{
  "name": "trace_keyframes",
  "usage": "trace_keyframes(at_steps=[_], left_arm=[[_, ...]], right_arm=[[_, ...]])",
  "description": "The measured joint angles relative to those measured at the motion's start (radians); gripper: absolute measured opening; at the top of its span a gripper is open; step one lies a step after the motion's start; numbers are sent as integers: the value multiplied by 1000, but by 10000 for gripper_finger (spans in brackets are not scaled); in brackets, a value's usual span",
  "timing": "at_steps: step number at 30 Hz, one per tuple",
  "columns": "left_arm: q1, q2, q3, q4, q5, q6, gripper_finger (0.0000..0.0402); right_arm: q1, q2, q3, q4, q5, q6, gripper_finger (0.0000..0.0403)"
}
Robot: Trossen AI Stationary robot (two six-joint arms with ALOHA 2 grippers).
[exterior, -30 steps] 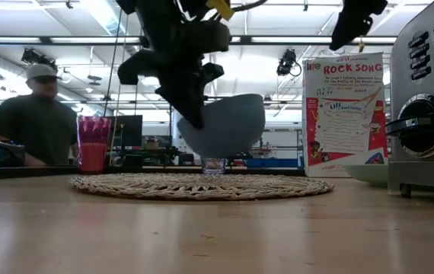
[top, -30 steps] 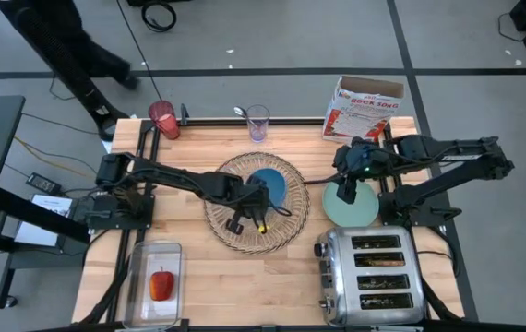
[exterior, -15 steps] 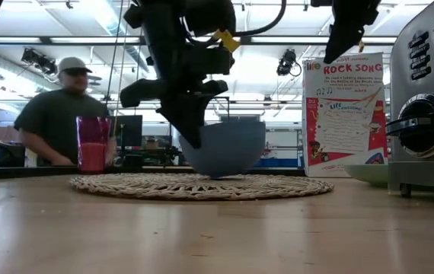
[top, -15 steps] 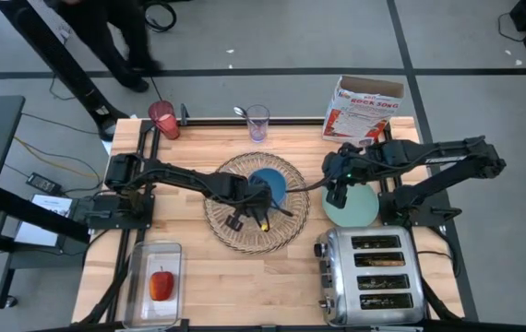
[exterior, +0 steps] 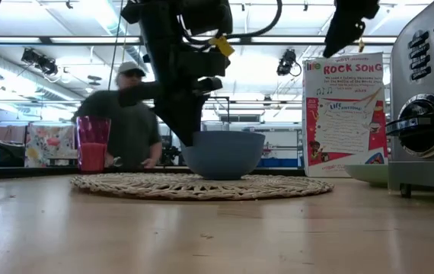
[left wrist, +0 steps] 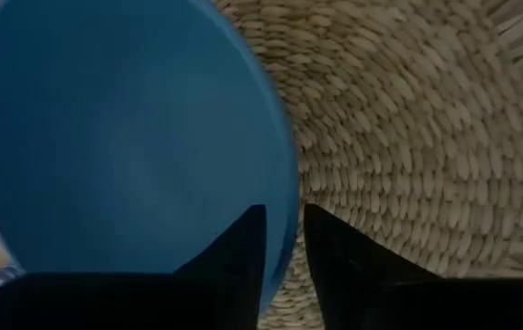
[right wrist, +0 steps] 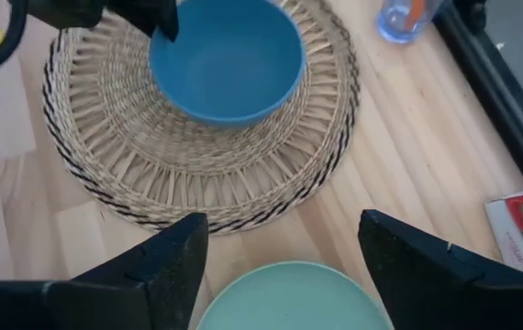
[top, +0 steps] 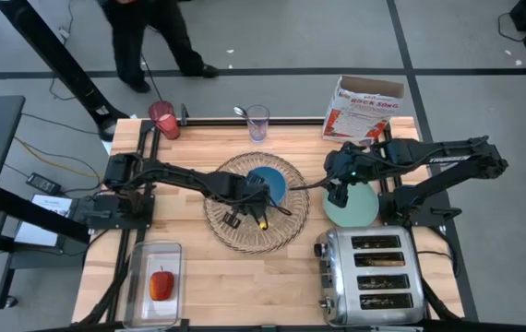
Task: Arrange a breakfast setting
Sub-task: Put the blue bowl on the brown table mat, then pour the cereal from the white cereal box into the blue bowl
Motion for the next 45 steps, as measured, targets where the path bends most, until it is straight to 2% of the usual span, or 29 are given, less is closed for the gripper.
trace_keyframes(at_steps=[4, 8, 11, 14, 17, 22, 25, 27, 33, 40, 45], left_arm=[[-6, -22, 3, -45, 0, -25, 130], [-10, -63, 63, -151, -3, -125, 160], [-11, -108, 131, -242, 16, -259, 174], [-11, -168, 192, -265, 70, -383, 181], [-13, -240, 225, -251, 96, -499, 183], [-27, -375, 226, -190, 95, -683, 183], [-57, -442, 223, -130, 82, -760, 183], [-86, -473, 223, -64, 80, -787, 183], [-182, -525, 221, 36, 48, -808, 183], [-235, -538, 221, 127, 19, -811, 181], [-227, -538, 221, 143, -7, -801, 181]], right_arm=[[-5, -30, 47, -13, 43, -21, 303], [-50, -39, 175, -75, 178, -29, 304], [-137, -31, 288, -139, 283, -60, 300], [-280, -20, 374, -169, 292, -174, 295], [-454, -7, 452, -168, 213, -328, 290], [-715, 23, 519, -178, -62, -639, 289], [-845, 55, 519, -221, -213, -748, 288], [-905, 87, 519, -244, -265, -791, 287], [-1004, 163, 519, -242, -327, -866, 279], [-1032, 256, 518, -253, -341, -880, 260], [-1023, 301, 518, -339, -350, -880, 223]])
